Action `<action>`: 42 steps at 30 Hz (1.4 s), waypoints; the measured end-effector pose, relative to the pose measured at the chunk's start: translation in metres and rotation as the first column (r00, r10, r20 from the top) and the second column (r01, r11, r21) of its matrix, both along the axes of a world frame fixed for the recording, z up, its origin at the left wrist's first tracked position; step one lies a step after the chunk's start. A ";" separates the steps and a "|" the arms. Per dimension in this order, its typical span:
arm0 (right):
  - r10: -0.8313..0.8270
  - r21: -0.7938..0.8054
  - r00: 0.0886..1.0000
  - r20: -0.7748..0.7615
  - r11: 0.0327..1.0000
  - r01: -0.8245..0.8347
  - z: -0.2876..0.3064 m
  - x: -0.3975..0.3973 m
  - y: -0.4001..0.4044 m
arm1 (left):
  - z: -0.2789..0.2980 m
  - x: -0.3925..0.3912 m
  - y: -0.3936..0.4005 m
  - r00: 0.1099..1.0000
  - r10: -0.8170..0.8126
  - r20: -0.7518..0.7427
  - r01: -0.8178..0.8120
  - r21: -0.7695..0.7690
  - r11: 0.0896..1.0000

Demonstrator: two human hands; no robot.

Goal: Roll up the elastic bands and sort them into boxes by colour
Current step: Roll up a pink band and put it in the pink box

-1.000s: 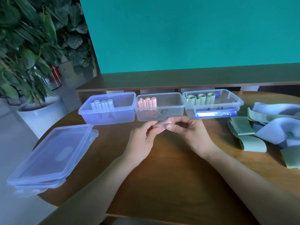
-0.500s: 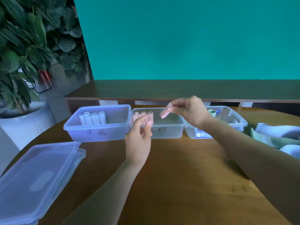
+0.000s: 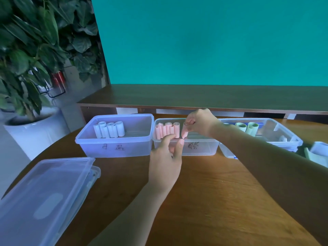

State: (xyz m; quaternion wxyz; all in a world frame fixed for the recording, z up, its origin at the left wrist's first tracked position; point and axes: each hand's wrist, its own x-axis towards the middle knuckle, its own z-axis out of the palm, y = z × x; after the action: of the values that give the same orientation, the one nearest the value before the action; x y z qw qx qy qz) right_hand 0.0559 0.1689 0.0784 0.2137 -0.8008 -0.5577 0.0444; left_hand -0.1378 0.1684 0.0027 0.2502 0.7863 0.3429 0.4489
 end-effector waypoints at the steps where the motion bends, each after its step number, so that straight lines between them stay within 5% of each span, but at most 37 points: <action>1: -0.013 0.015 1.000 -0.011 1.000 0.013 0.000 -0.001 0.001 | 0.001 0.000 -0.001 1.000 0.005 -0.008 -0.005 0.001 1.000; 14: -0.039 -0.037 0.998 0.049 0.998 0.040 0.003 -0.015 0.005 | 0.003 -0.004 -0.002 0.999 -0.003 -0.033 0.002 -0.004 1.000; 42: -0.057 0.013 0.995 -0.080 0.998 0.058 0.010 -0.008 -0.009 | 0.003 -0.004 -0.003 1.000 -0.010 0.007 0.010 0.024 1.000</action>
State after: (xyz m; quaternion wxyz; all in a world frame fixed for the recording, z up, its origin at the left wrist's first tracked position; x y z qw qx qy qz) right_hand 0.0483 0.1603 0.0888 0.2433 -0.8124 -0.5258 0.0659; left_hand -0.1421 0.1657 0.0052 0.2443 0.7894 0.3326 0.4544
